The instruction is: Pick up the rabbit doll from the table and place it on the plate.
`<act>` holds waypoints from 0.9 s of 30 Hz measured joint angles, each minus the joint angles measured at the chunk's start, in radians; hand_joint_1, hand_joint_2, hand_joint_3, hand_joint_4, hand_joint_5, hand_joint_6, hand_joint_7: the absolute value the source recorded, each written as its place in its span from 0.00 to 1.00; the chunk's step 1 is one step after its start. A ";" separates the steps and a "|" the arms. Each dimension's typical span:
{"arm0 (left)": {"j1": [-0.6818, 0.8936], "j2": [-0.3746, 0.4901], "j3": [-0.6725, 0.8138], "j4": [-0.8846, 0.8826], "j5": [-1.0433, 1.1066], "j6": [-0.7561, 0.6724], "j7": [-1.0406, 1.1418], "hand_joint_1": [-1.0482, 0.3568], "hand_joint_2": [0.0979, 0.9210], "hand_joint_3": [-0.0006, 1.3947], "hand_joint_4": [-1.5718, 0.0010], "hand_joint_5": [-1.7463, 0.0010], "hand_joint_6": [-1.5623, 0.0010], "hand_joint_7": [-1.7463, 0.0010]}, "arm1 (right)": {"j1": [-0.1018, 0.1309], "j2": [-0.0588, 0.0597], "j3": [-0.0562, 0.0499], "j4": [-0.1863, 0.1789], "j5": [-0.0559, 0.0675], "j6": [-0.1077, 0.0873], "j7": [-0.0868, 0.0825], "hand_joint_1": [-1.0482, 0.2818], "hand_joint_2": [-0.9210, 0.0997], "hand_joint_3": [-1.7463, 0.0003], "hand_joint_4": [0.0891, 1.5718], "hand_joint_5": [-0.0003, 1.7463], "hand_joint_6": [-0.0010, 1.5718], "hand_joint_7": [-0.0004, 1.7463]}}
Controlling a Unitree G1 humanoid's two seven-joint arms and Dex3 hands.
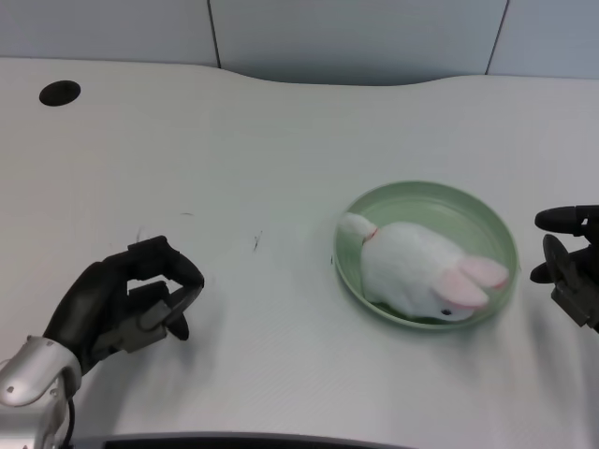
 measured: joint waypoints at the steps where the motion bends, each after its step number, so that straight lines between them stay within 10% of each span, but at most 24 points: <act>1: 0.006 0.000 0.000 -0.004 -0.002 0.020 -0.007 0.42 1.00 0.32 0.56 0.00 0.68 0.06 | -0.006 -0.002 0.000 0.009 -0.001 -0.002 0.000 0.61 0.00 0.72 0.17 0.92 0.21 0.68; 11: 0.031 -0.001 -0.001 -0.040 -0.012 0.097 -0.008 0.43 1.00 0.31 0.56 0.00 0.68 0.04 | -0.040 -0.027 -0.002 0.070 -0.001 -0.018 0.008 0.60 0.00 0.72 0.17 0.92 0.23 0.68; 27: -0.005 -0.008 0.006 0.048 -0.014 0.080 -0.018 0.43 1.00 0.30 0.56 0.00 0.68 0.05 | -0.068 -0.029 -0.024 0.137 0.003 -0.040 0.021 0.62 0.00 0.72 0.16 0.90 0.23 0.67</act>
